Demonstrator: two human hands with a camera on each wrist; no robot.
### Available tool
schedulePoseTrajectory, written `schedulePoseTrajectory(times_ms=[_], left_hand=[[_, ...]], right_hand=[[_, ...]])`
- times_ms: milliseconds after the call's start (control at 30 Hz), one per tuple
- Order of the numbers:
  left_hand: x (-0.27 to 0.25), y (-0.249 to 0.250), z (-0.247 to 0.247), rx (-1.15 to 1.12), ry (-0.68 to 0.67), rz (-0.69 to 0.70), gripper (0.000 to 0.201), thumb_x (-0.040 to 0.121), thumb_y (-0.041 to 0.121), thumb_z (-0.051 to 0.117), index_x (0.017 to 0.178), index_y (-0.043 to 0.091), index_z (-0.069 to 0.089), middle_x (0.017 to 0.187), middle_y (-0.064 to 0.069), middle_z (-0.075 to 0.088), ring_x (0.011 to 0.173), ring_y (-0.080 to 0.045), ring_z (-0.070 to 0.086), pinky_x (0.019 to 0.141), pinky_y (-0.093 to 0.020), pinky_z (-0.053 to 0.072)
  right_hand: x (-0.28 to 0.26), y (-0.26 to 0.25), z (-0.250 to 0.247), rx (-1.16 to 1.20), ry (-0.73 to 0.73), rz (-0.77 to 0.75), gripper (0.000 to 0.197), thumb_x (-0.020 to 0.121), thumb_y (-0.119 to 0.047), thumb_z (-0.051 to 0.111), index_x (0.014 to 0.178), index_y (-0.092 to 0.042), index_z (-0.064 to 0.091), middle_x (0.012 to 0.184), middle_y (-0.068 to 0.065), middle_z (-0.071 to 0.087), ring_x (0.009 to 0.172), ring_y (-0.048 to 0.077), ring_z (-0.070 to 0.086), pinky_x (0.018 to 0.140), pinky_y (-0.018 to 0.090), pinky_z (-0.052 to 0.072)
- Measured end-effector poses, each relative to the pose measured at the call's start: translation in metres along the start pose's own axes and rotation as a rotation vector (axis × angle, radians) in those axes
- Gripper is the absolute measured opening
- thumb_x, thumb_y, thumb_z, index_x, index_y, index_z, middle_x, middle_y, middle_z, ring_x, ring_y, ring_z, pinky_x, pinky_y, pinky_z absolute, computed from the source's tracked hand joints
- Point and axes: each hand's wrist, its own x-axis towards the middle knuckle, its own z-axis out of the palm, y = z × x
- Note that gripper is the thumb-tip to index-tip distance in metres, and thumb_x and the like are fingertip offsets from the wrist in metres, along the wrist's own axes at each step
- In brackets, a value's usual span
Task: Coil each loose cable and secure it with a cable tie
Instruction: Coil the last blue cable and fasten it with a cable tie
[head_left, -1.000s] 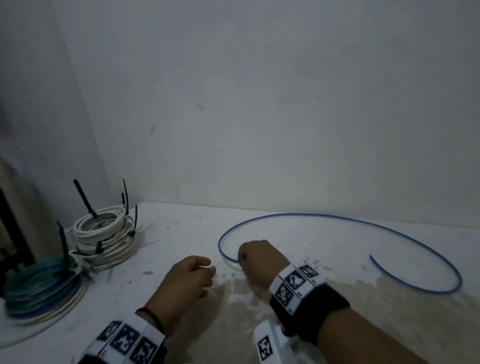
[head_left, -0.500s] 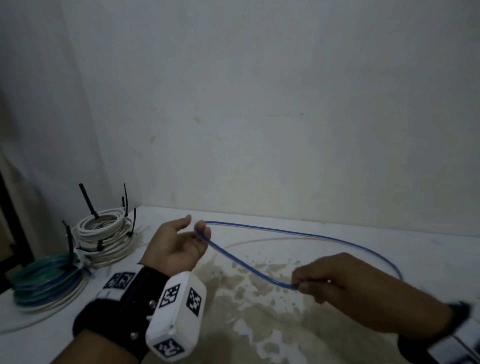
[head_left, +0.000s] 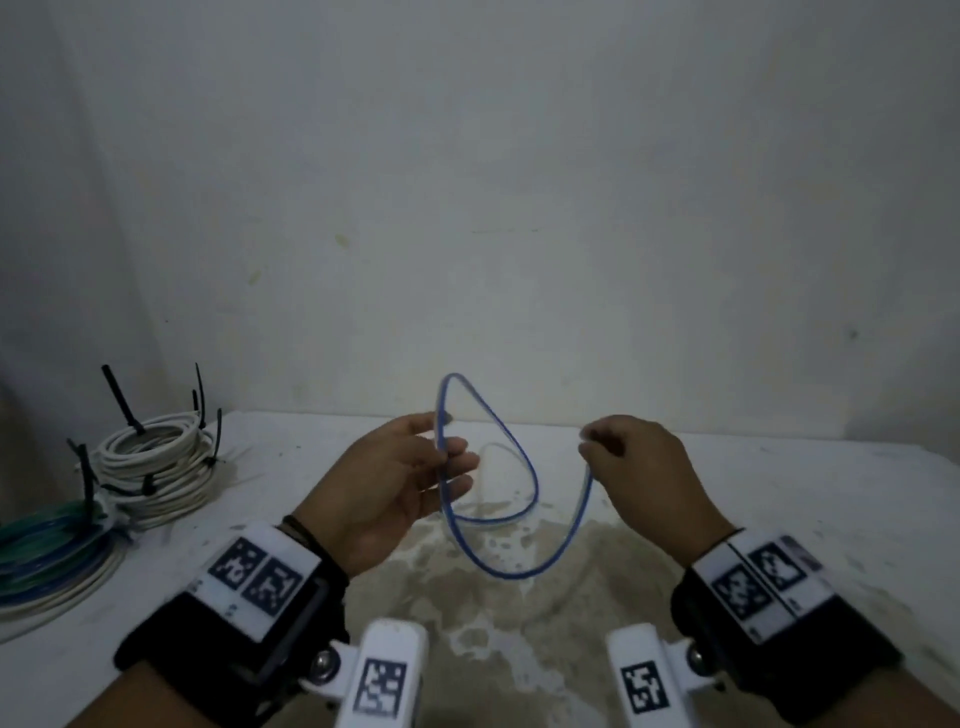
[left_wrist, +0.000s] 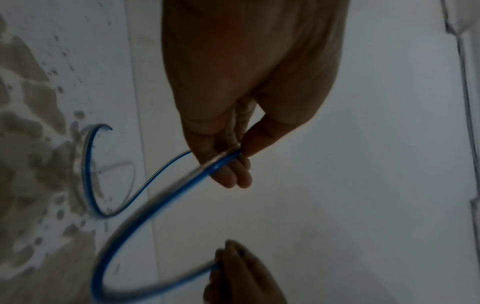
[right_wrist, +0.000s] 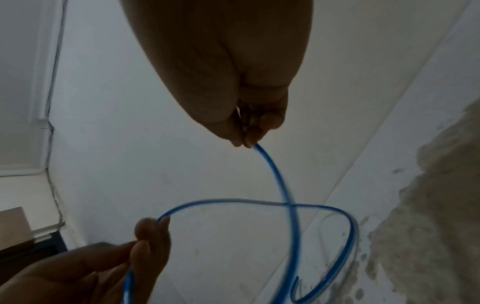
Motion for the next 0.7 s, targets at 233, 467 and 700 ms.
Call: schedulePoseTrajectory(times_ms=[233, 467, 700], left_hand=[[-0.011, -0.015, 0.025, 0.043, 0.028, 0.035, 0.022, 0.102, 0.016, 0.038, 0.113, 0.007, 0.056, 0.069, -0.006, 0.054, 0.054, -0.016, 0.049, 0.050, -0.027, 0.045], [-0.013, -0.023, 0.029, 0.009, 0.046, 0.023, 0.021, 0.101, 0.012, 0.037, 0.107, 0.004, 0.055, 0.063, -0.003, 0.047, 0.052, -0.015, 0.041, 0.051, -0.027, 0.038], [-0.019, -0.022, 0.030, 0.229, -0.046, 0.040, 0.025, 0.096, 0.000, 0.046, 0.117, 0.011, 0.055, 0.075, -0.009, 0.058, 0.066, -0.018, 0.056, 0.066, -0.029, 0.050]], right_hand=[[-0.016, -0.028, 0.011, 0.195, -0.063, 0.026, 0.021, 0.093, -0.019, 0.054, 0.082, -0.011, 0.070, 0.074, 0.000, 0.071, 0.061, 0.006, 0.061, 0.060, 0.013, 0.046], [-0.032, -0.036, 0.019, 1.017, -0.251, 0.567, 0.018, 0.095, -0.001, 0.049, 0.079, 0.002, 0.057, 0.063, 0.013, 0.062, 0.048, 0.014, 0.058, 0.047, 0.023, 0.051], [-0.037, -0.029, 0.023, 1.045, -0.467, 0.819, 0.019, 0.090, -0.009, 0.036, 0.079, -0.012, 0.050, 0.050, -0.002, 0.034, 0.040, 0.014, 0.034, 0.048, 0.025, 0.033]])
